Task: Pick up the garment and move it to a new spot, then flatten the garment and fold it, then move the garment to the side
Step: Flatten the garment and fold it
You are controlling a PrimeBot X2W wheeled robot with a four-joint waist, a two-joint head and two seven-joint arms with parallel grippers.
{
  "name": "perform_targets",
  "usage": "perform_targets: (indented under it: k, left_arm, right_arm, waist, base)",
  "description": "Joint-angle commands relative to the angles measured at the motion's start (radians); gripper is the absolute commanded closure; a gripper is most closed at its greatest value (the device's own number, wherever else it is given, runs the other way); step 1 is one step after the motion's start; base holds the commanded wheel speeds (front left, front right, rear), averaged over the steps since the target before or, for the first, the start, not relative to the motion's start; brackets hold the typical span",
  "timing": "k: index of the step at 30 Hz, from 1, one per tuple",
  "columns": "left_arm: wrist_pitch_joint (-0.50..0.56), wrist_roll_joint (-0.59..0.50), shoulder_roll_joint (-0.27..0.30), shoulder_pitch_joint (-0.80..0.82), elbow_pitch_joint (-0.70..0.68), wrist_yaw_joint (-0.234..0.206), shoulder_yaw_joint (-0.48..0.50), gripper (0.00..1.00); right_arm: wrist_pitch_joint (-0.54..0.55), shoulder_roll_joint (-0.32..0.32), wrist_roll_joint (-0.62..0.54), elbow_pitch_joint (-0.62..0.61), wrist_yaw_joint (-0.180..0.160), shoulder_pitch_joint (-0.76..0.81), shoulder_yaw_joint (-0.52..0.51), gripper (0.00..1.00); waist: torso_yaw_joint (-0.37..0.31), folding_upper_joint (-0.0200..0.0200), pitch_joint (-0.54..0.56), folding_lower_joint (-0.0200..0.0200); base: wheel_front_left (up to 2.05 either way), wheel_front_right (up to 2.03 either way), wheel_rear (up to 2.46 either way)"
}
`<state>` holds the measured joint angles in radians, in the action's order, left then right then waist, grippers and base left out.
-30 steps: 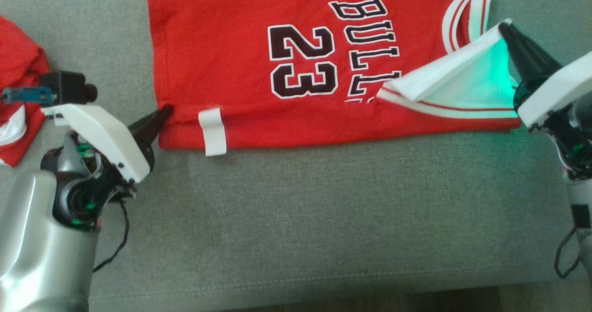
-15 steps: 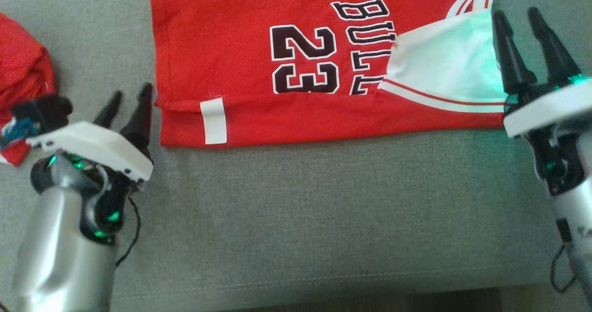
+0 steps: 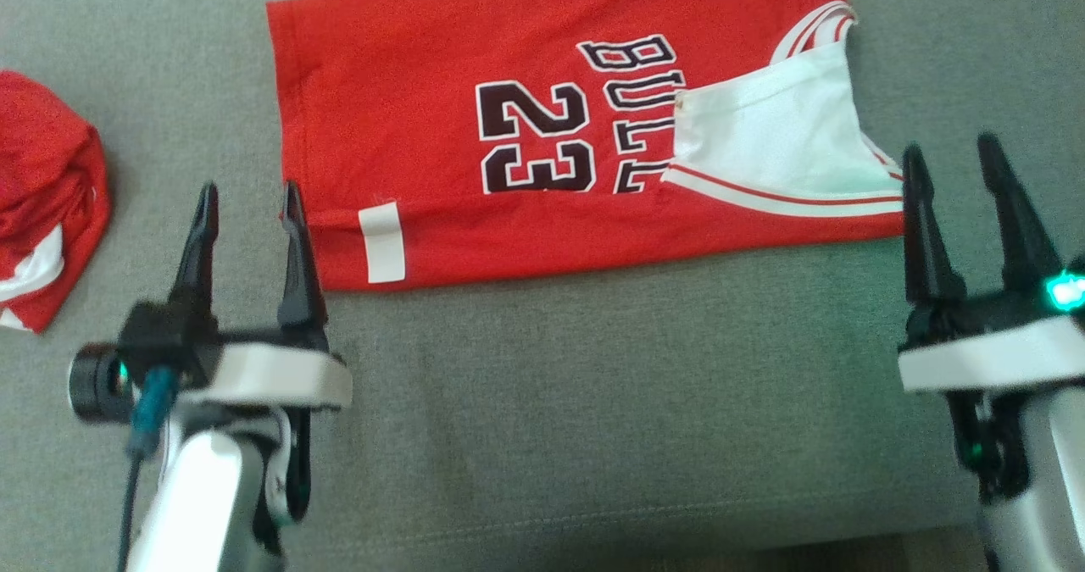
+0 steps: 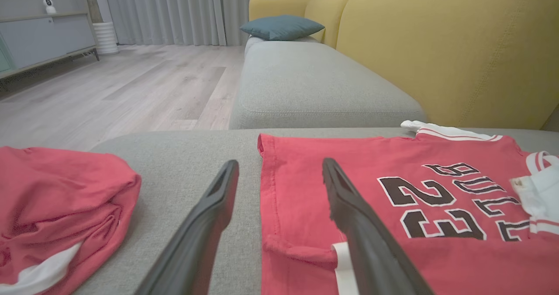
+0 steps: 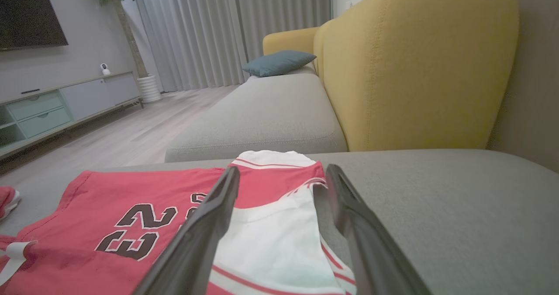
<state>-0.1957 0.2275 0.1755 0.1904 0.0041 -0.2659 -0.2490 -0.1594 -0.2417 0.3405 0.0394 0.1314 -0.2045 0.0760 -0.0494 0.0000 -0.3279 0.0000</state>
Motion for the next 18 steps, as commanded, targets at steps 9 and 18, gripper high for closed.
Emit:
perform_targets:
  k: [9, 18]
  left_arm:
    - [-0.048, -0.043, 0.014, -0.121, -0.039, -0.043, 0.007, 0.00]
    - [-0.054, -0.039, 0.012, -0.121, -0.031, -0.040, 0.000, 0.00]
  right_arm:
    - [0.073, 0.055, -0.050, -0.176, -0.001, 0.161, -0.042, 0.00]
    - [0.096, 0.057, -0.052, -0.196, -0.001, 0.177, -0.056, 0.00]
  waist:
    - [-0.021, 0.0000, 0.044, 0.0000]
    - [-0.016, 0.0000, 0.052, 0.0000]
  base:
    - [0.00, 0.00, 0.00]
    - [0.00, 0.00, 0.00]
